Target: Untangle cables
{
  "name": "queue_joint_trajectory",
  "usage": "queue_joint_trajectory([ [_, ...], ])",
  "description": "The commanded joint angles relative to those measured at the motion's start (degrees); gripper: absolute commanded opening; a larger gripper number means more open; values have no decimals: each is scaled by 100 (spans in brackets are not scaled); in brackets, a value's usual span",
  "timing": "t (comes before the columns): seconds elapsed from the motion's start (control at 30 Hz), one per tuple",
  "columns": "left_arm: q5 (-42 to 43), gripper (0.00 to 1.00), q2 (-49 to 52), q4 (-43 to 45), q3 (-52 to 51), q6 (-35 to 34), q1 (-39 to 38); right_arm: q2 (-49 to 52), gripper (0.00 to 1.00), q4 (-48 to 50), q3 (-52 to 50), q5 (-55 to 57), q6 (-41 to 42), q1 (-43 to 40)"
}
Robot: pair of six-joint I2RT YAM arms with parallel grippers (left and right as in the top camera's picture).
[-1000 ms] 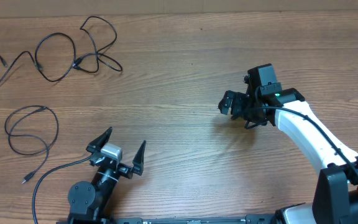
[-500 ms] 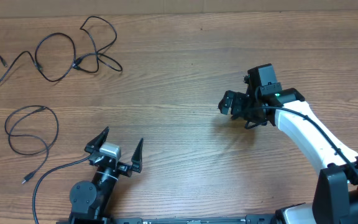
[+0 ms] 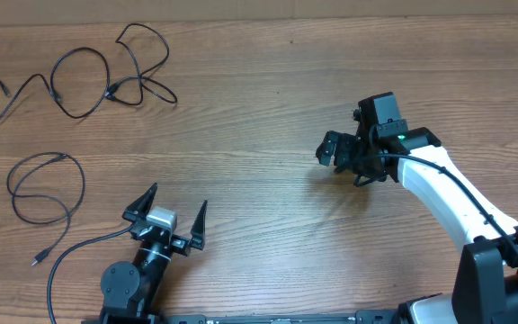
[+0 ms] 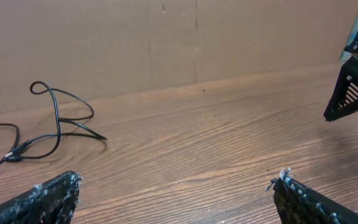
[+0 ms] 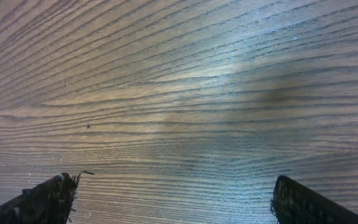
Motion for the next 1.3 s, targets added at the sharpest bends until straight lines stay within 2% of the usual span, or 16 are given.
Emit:
queue_joint_trajectory([
  [0.0,-72,99,-70,-15,-46,114,15,-120,100,13,114,4,4,-9],
  [0.2,-74,100,-70,-17,-46,352,15,-120,100,13,114,4,4,-9],
  [0.47,17,100,-68,-17,-44,149,13,-120,100,13,114,4,4,-9],
  [1.27,35,100,-70,-20,-44,155,9,-120,100,13,114,4,4,-9],
])
